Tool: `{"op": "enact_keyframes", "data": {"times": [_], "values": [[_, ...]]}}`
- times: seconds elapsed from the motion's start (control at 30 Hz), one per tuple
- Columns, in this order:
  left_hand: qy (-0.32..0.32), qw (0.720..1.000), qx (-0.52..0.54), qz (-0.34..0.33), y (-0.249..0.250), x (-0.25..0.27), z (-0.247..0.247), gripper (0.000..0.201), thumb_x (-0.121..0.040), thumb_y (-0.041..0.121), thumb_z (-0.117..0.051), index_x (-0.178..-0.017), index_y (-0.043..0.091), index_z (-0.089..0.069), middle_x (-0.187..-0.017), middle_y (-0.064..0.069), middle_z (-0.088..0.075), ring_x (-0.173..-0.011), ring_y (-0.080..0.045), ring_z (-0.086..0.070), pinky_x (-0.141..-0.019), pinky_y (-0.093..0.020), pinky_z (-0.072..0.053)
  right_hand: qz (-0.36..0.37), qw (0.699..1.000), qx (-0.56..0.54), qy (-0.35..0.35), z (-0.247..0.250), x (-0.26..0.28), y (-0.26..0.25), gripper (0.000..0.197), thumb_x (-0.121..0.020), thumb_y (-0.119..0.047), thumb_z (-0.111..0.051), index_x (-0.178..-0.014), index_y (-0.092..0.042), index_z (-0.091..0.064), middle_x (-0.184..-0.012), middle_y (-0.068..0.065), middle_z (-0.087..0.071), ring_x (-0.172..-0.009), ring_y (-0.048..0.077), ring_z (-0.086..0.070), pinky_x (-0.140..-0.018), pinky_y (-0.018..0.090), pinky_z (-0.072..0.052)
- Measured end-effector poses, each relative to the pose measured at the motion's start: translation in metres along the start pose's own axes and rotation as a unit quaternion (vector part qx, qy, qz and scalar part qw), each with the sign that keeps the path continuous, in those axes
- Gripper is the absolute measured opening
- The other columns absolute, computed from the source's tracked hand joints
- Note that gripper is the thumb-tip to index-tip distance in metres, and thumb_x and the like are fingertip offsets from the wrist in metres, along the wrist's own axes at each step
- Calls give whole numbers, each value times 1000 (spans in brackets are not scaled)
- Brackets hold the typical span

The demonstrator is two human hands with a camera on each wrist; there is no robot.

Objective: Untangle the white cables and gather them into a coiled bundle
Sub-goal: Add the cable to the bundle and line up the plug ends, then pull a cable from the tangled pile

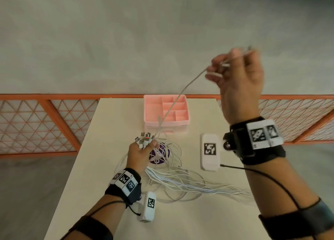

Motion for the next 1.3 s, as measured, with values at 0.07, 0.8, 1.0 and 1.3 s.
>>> {"op": "enact_keyframes", "data": {"times": [0.07,0.8,1.0,1.3], "values": [[3,1000,18,-8,13,-4,-5,20,-94,13,-66,-86,-5,-71,-81,-10,-76,-47,2,-57,-50,-18,-44,-6,976,208,-65,-2,14,32,14,-94,-20,-60,-84,-11,-57,-76,6,-61,-68,17,-58,-67,39,-52],[-7,999,43,-22,34,-1,-12,25,-88,34,-75,-68,19,-68,-46,8,-33,-41,-14,-26,-48,-26,-26,-224,923,234,-207,-28,81,151,12,-84,-5,-72,-73,-1,-70,-70,3,-67,-66,11,-61,-67,30,-51],[-24,998,-23,-49,29,-2,-10,3,-89,15,-73,-88,12,-73,-74,4,-75,-67,-7,-70,-62,-16,-51,-217,938,163,-214,-53,65,116,15,-86,-7,-72,-78,6,-70,-72,6,-66,-63,5,-57,-62,18,-43],[88,984,-154,32,-24,-24,35,10,-89,19,-74,-93,9,-72,-85,-6,-71,-85,-28,-67,-74,-27,-45,-131,983,-84,-94,-47,12,36,16,-93,-8,-58,-79,-12,-62,-79,1,-63,-85,26,-65,-66,28,-48]]}}
Point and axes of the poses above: each hand's wrist, its own x-axis away from the middle knuckle, its own z-axis out of the back of the hand, y = z × x, the point moved 7 cm from there along -x, towards the middle knuckle
